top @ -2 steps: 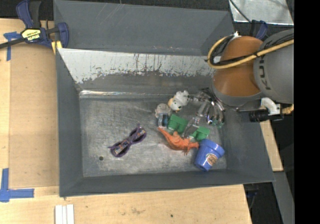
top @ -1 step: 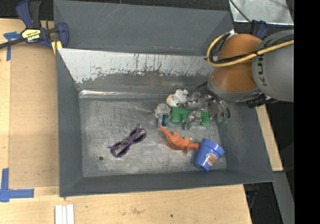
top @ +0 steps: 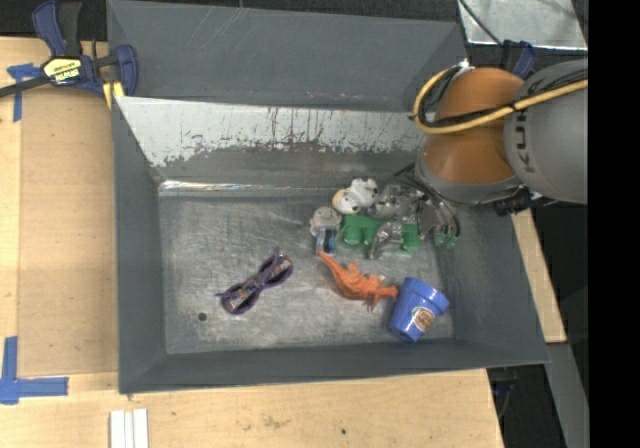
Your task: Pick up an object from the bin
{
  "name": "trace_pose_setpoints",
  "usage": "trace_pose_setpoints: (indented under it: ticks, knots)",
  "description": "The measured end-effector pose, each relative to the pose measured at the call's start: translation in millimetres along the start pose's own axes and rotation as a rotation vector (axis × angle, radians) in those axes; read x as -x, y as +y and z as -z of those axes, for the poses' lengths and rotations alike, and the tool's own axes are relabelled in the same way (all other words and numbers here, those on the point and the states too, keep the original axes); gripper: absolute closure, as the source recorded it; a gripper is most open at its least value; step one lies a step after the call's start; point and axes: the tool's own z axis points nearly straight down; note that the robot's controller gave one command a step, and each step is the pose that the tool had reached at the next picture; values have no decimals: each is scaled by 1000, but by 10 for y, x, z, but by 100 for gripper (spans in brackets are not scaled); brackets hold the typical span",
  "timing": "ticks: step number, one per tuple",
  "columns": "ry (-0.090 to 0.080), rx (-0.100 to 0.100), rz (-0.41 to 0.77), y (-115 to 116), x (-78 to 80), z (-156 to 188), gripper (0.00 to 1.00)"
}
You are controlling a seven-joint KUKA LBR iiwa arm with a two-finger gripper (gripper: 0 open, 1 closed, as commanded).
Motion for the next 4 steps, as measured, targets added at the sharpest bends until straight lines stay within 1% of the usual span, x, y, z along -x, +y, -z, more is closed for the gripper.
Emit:
trace_pose_setpoints:
  ticks: [1, 2, 3, 4]
  knots:
    - [-1, 0, 0, 1, 2, 8, 100]
    - [3, -1, 0, -1, -12, 45, 100]
    - [13, -1, 0, -4, -32, 205, 100]
    - [7, -1, 0, -5, -13, 414, 100]
